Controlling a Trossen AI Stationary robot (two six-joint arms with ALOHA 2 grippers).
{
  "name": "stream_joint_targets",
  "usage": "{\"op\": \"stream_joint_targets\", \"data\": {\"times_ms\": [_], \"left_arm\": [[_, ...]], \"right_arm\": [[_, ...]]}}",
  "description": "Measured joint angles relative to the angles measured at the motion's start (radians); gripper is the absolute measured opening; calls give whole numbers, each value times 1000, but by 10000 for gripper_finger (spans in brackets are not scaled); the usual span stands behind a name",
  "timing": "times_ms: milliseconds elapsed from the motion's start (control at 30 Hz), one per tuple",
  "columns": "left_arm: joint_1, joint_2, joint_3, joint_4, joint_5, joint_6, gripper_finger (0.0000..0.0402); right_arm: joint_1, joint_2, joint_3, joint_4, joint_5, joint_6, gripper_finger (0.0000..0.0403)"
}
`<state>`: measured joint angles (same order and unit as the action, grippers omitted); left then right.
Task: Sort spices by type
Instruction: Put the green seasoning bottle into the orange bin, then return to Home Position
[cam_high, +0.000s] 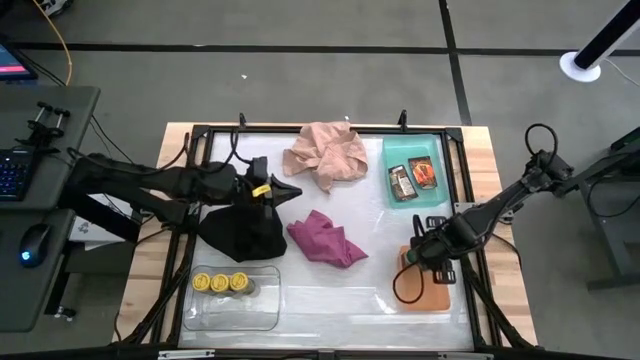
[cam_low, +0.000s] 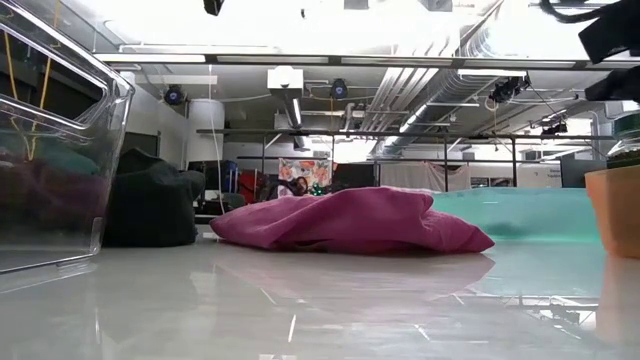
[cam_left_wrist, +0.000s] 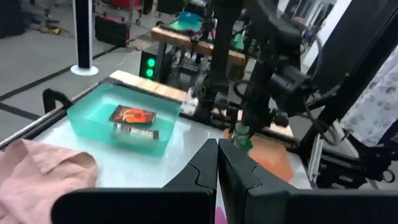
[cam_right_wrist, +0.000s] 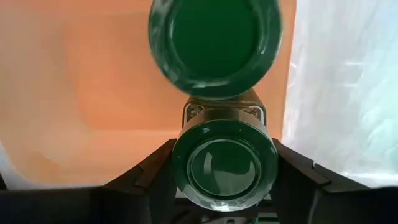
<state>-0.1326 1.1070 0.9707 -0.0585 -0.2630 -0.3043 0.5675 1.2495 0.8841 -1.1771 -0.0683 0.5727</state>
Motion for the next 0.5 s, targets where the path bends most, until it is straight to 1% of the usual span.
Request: {"op": "stream_joint_targets", "data": {"times_ms": [67,100,233,300,367,500], "left_arm": [[0,17,0,5,0,-1,0],[0,25,0,9,0,-6,0],[0,39,0,14,0,-8,0],[0,40,0,16,0,-4,0],[1,39,0,35,0,13,0],[2,29,0,72,0,59,0]], "right_arm": [[-1,0,0,0,0,-20,196],[-1,0,0,-3,0,-28,208],[0,0,3,-13,-20,-31,293],[0,0,17,-31,-26,-31,320],[0,0,39,-65,-31,-32,332],[0,0,100,-126,-33,-31,338]]}}
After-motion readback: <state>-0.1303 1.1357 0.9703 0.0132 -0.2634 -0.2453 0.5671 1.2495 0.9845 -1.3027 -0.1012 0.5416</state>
